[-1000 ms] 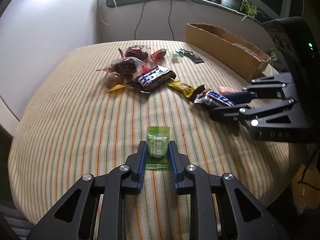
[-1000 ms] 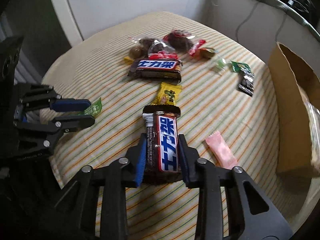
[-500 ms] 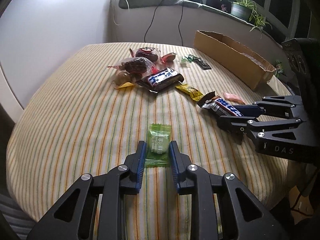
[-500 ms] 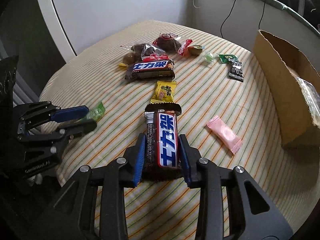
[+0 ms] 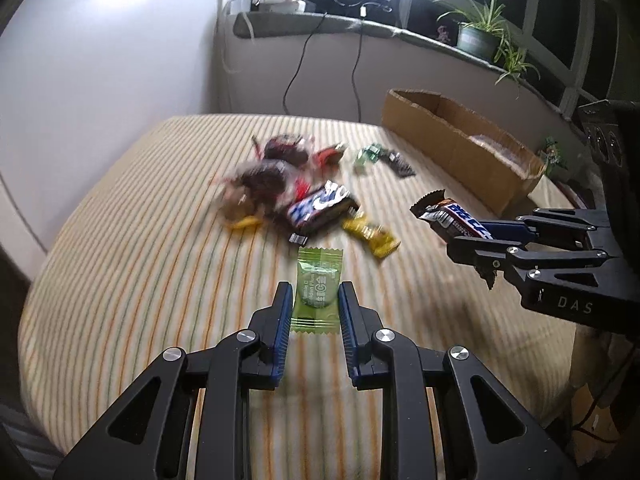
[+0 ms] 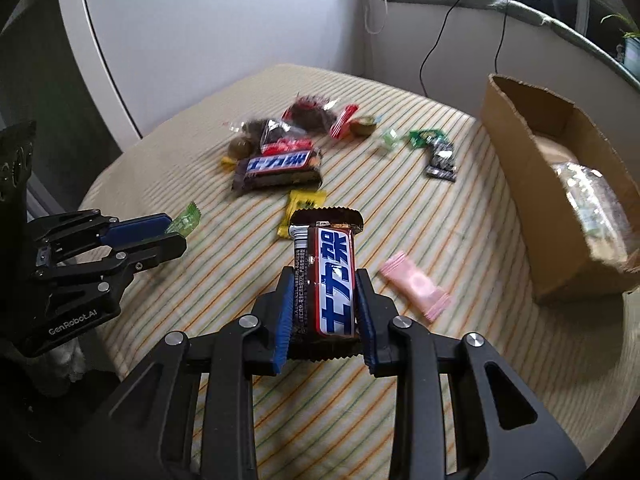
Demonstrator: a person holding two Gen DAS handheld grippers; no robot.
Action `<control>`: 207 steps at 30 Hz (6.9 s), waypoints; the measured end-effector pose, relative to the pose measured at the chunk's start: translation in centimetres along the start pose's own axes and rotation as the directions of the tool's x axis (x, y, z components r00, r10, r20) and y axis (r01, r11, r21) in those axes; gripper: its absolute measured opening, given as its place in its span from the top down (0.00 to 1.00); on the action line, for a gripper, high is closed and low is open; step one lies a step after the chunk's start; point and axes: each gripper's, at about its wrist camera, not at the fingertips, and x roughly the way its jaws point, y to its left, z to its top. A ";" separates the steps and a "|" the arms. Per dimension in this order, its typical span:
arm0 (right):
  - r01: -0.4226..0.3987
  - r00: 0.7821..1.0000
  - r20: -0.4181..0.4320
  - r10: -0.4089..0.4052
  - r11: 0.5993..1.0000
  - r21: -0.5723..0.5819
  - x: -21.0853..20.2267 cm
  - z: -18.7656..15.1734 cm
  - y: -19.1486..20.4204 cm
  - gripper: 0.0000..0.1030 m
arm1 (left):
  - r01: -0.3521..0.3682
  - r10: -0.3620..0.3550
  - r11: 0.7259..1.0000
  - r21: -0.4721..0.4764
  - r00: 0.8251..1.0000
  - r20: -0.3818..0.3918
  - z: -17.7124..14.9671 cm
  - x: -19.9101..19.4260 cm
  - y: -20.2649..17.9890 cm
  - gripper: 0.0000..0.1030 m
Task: Organize snacks
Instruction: 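Carry the green candy and chocolate bar into the box and release both, then grasp the yellow candy with the left gripper while the right grasps the pink candy, then carry the yellow and pink candies over the box and lower them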
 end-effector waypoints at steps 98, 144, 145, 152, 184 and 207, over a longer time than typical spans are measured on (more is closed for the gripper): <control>0.234 0.955 0.143 -0.260 0.957 0.172 -8.7 7.0 -14.9 0.38 | 0.161 -0.182 0.974 0.160 0.976 0.123 16.9 4.8 -9.7 0.67; 0.014 0.992 -0.126 -0.021 0.998 -0.054 2.8 0.5 -5.6 0.68 | 0.116 -0.111 0.993 0.026 0.982 -0.153 4.1 7.7 -3.4 0.61; 0.021 0.992 -0.123 -0.027 0.999 -0.048 2.8 0.4 -5.7 0.70 | 0.110 -0.104 0.993 0.034 0.983 -0.153 4.1 7.9 -3.5 0.61; 0.040 0.994 -0.104 -0.040 0.999 -0.010 2.7 0.2 -6.2 0.80 | 0.058 -0.042 0.991 0.123 0.990 -0.136 4.0 8.4 -4.8 0.70; 0.051 0.999 -0.011 -0.051 0.998 0.046 -1.0 1.7 -6.4 0.80 | 0.098 -0.093 0.991 0.094 0.994 -0.055 6.1 6.0 -5.3 0.77; 0.138 0.983 0.104 -0.153 0.981 0.135 -5.1 6.4 -14.9 0.80 | 0.160 -0.171 0.971 0.180 0.984 0.044 15.5 9.2 -12.0 0.77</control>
